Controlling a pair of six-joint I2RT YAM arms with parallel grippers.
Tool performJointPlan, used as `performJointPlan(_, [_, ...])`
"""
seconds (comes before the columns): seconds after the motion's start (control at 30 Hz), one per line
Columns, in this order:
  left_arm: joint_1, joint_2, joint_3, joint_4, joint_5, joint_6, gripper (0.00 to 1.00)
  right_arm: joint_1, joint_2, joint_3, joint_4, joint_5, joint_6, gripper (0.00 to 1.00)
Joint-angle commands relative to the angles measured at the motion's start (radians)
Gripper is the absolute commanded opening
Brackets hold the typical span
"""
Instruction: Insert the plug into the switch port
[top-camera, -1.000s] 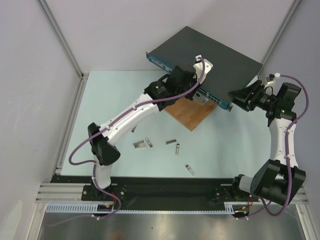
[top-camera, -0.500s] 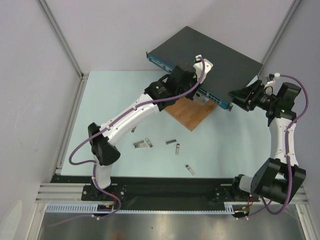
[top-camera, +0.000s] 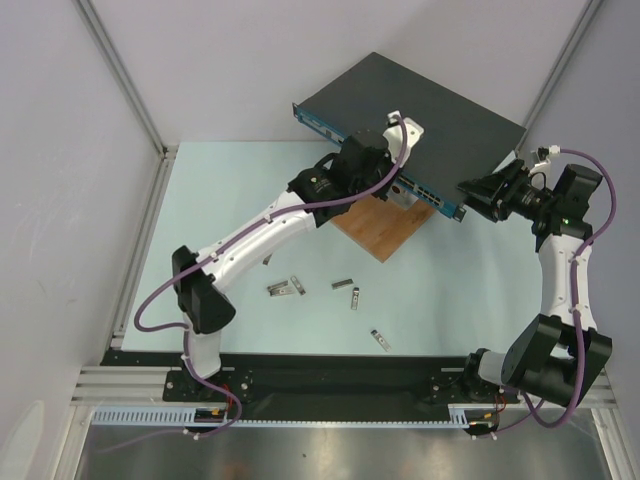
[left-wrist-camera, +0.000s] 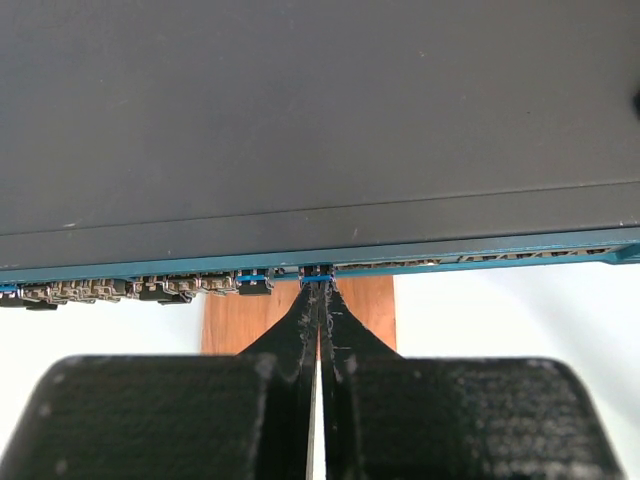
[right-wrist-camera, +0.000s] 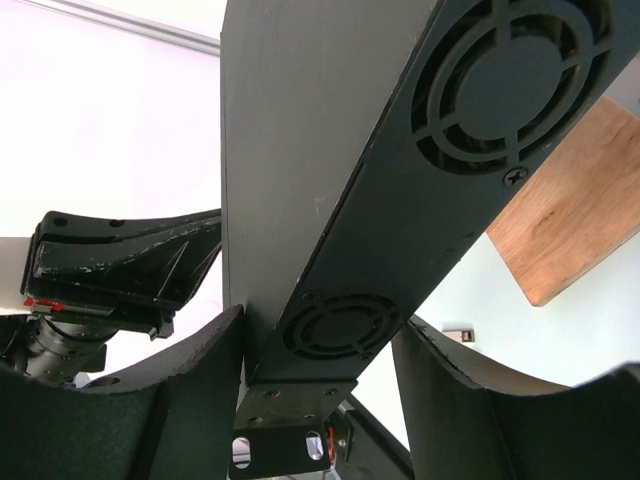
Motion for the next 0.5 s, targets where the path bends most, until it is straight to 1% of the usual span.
performJointPlan(0.0, [0.036, 0.074, -0.024, 0.372, 0.061, -0.007, 0.0, 0.071, 0.038, -0.004, -0.005, 0.026, -0.098, 0.0])
performJointPlan(0.03, [0.036, 0.065, -0.018, 0.321, 0.073, -0.007, 0.0, 0.068, 0.038, 0.001, -0.03, 0.03, -0.124, 0.0])
performJointPlan(0.13, [0.039, 0.005, 0.002, 0.208, 0.127, 0.007, 0.07, 0.042, 0.042, 0.025, -0.062, 0.038, -0.157, 0.11])
performJointPlan(0.17, [0.041, -0.015, -0.015, 0.153, 0.146, 0.007, 0.08, 0.035, 0.048, 0.031, -0.067, 0.035, -0.169, 0.2])
performJointPlan(0.2, [0.049, -0.073, -0.03, 0.128, 0.161, 0.01, 0.09, 0.019, 0.05, 0.045, -0.067, 0.032, -0.171, 0.25])
performJointPlan(0.23, [0.053, -0.102, -0.052, 0.113, 0.178, 0.013, 0.14, 0.012, 0.05, 0.054, -0.067, 0.027, -0.172, 0.28])
performJointPlan(0.27, [0.056, -0.138, -0.1, 0.087, 0.21, 0.015, 0.16, 0.007, 0.054, 0.062, -0.067, 0.026, -0.174, 0.37])
performJointPlan(0.3, [0.065, -0.17, -0.127, 0.081, 0.219, 0.022, 0.18, -0.001, 0.056, 0.085, -0.068, 0.02, -0.177, 0.42])
performJointPlan(0.33, [0.07, -0.239, -0.157, 0.076, 0.227, 0.027, 0.24, -0.013, 0.059, 0.094, -0.073, 0.016, -0.177, 0.47])
performJointPlan(0.37, [0.076, -0.271, -0.212, 0.068, 0.257, 0.035, 0.28, -0.019, 0.059, 0.108, -0.077, 0.013, -0.181, 0.57])
performJointPlan(0.4, [0.095, -0.302, -0.242, 0.049, 0.294, 0.062, 0.34, -0.025, 0.061, 0.129, -0.082, 0.006, -0.183, 0.61])
performJointPlan(0.43, [0.105, -0.371, -0.276, 0.041, 0.325, 0.067, 0.43, -0.039, 0.061, 0.14, -0.093, 0.003, -0.186, 0.68])
performJointPlan(0.47, [0.131, -0.402, -0.349, 0.033, 0.404, 0.077, 0.49, -0.048, 0.056, 0.149, -0.099, 0.0, -0.192, 0.72])
